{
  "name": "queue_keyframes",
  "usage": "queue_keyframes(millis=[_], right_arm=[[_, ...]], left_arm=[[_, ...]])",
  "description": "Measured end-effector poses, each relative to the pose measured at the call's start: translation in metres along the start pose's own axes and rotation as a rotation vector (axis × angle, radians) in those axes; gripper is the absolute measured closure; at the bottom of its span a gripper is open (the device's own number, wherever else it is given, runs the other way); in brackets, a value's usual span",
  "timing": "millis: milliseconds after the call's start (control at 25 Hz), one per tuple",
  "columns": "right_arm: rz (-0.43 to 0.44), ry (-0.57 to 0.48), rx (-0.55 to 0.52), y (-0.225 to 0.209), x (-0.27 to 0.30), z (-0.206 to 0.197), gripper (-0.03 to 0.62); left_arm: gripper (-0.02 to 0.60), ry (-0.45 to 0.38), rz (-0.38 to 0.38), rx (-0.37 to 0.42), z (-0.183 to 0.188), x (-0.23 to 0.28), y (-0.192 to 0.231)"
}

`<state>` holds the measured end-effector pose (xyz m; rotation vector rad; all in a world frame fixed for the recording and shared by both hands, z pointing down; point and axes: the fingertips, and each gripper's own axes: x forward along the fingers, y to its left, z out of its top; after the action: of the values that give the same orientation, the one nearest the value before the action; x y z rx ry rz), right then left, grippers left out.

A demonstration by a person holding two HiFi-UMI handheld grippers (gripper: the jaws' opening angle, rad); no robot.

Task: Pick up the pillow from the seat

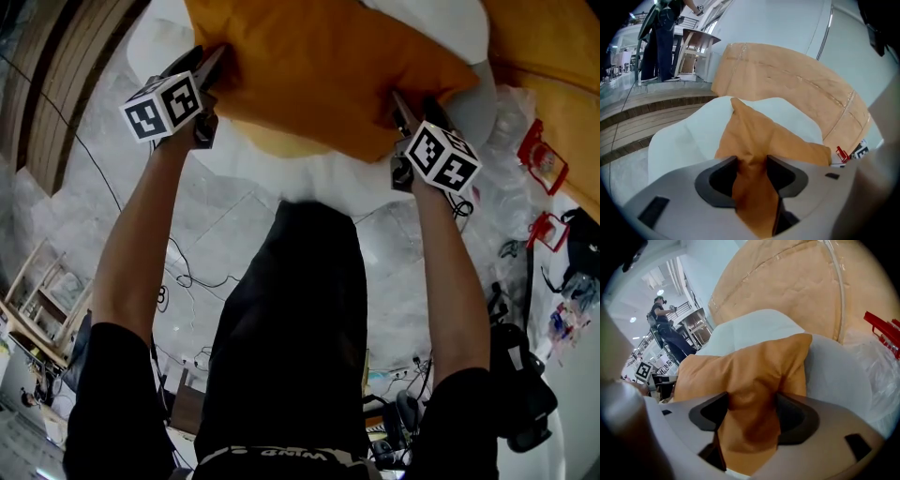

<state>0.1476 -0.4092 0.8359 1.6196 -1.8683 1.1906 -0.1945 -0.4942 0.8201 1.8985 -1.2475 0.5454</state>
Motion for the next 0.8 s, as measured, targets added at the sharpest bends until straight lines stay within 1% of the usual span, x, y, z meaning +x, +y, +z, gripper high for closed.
queue_keyframes(millis=[80, 240, 360, 440, 560, 800], right_arm=[[-0.011, -0.002, 0.010, -0.001, -0.001, 0.000, 0.292], [-0.046, -0.014, 0.024, -0.008, -0.007, -0.002, 0.455], [-0.057, -0.020, 0.031, -0.010, -0.011, -0.004, 0.551], [-0.056, -0.023, 0.036, -0.007, -0.013, -0.005, 0.566], [-0.053, -0.020, 0.041, -0.006, -0.016, -0.005, 0.568], [-0.024, -0.031, -0.021, 0.002, -0.038, -0.005, 0.566]], left_arm=[[0.399, -0.006, -0.009, -0.010, -0.001, 0.000, -0.002], [0.469, 0.004, -0.043, -0.027, -0.005, -0.002, -0.004], [0.544, 0.022, -0.078, -0.029, -0.009, -0.004, -0.010], [0.565, 0.033, -0.078, -0.006, -0.012, -0.007, -0.013], [0.566, 0.033, -0.077, 0.002, -0.012, -0.012, -0.014], [0.566, 0.024, -0.071, 0.033, -0.010, -0.034, -0.020]])
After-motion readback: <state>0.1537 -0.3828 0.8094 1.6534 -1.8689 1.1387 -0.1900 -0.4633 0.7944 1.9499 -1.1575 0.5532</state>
